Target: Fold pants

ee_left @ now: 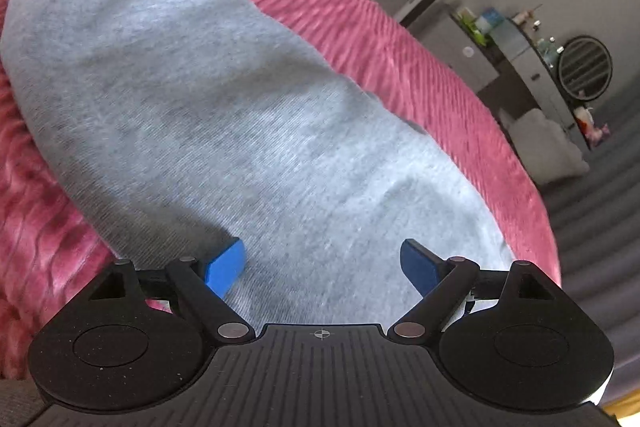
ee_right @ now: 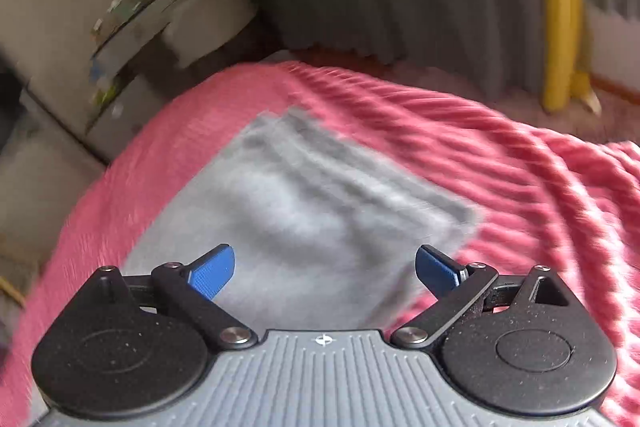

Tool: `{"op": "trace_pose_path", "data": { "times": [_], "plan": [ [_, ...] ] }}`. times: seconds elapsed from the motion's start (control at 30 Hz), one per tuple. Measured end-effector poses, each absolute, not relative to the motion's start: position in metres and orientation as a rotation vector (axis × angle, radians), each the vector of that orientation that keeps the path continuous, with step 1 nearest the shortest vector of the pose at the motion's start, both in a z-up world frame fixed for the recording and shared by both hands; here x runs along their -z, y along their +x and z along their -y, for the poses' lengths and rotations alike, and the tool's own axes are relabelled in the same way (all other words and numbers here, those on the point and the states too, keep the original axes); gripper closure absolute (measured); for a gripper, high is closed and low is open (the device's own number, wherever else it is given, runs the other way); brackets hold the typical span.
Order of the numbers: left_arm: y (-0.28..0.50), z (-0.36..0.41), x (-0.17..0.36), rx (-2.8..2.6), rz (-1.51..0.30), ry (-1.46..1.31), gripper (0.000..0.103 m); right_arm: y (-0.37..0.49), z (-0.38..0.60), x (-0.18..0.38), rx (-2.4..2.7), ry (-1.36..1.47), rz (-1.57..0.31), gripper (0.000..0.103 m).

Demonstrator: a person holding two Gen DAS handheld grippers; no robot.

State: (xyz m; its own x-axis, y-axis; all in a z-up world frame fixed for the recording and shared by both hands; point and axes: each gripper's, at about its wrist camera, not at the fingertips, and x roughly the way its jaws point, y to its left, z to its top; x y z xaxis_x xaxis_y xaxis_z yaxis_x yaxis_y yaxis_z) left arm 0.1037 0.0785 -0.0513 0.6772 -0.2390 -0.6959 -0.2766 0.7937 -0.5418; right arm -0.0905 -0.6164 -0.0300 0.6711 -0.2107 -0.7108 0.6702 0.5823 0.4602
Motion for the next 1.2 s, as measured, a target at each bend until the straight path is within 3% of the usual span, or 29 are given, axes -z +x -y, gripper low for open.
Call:
{"op": "trace_pose_path", "data": {
  "times": [0.07, 0.2, 0.37, 0.4, 0.47, 0.57, 0.67, 0.7, 0.73, 0.8, 0.87, 1.13, 1.2],
  "plan": [
    [0.106, -0.072, 0.05, -0.026, -0.845, -0.63, 0.012, -0.101, 0.628, 0.033, 0.556, 0.814, -0.65, 0.013],
    [0.104, -0.069, 0.052, -0.027, -0.851, -0.604, 0.011, -0.108, 0.631, 0.042, 0.53, 0.848, -0.671, 0.054],
    [0.1, -0.077, 0.054, -0.035, -0.848, -0.649, 0.011, -0.113, 0.631, 0.05, 0.545, 0.904, -0.659, 0.07],
    [0.1, -0.076, 0.054, -0.036, -0.849, -0.647, 0.011, -0.112, 0.632, 0.053, 0.543, 0.918, -0.651, 0.085],
    [0.101, -0.074, 0.054, -0.042, -0.854, -0.632, 0.011, -0.11, 0.633, 0.055, 0.54, 0.934, -0.653, 0.099],
    [0.102, -0.07, 0.053, -0.045, -0.857, -0.608, 0.011, -0.116, 0.63, 0.046, 0.478, 0.94, -0.546, 0.099],
    [0.103, -0.069, 0.053, -0.047, -0.861, -0.598, 0.011, -0.11, 0.63, 0.047, 0.447, 0.95, -0.536, 0.089],
    [0.102, -0.07, 0.053, -0.048, -0.861, -0.599, 0.011, -0.105, 0.631, 0.053, 0.445, 0.964, -0.565, 0.08],
    [0.102, -0.07, 0.053, -0.048, -0.861, -0.6, 0.011, -0.1, 0.633, 0.058, 0.446, 0.979, -0.598, 0.077],
    [0.102, -0.069, 0.053, -0.051, -0.862, -0.603, 0.01, -0.093, 0.633, 0.066, 0.449, 0.987, -0.613, 0.082],
    [0.102, -0.069, 0.053, -0.053, -0.862, -0.602, 0.01, -0.088, 0.631, 0.067, 0.472, 0.973, -0.613, 0.096],
    [0.093, -0.065, 0.046, -0.048, -0.864, -0.584, 0.01, -0.101, 0.619, 0.005, 0.46, 0.858, -0.442, 0.097],
    [0.095, -0.065, 0.047, -0.045, -0.873, -0.586, 0.009, -0.102, 0.619, 0.009, 0.489, 0.804, -0.473, 0.097]
  ]
}}
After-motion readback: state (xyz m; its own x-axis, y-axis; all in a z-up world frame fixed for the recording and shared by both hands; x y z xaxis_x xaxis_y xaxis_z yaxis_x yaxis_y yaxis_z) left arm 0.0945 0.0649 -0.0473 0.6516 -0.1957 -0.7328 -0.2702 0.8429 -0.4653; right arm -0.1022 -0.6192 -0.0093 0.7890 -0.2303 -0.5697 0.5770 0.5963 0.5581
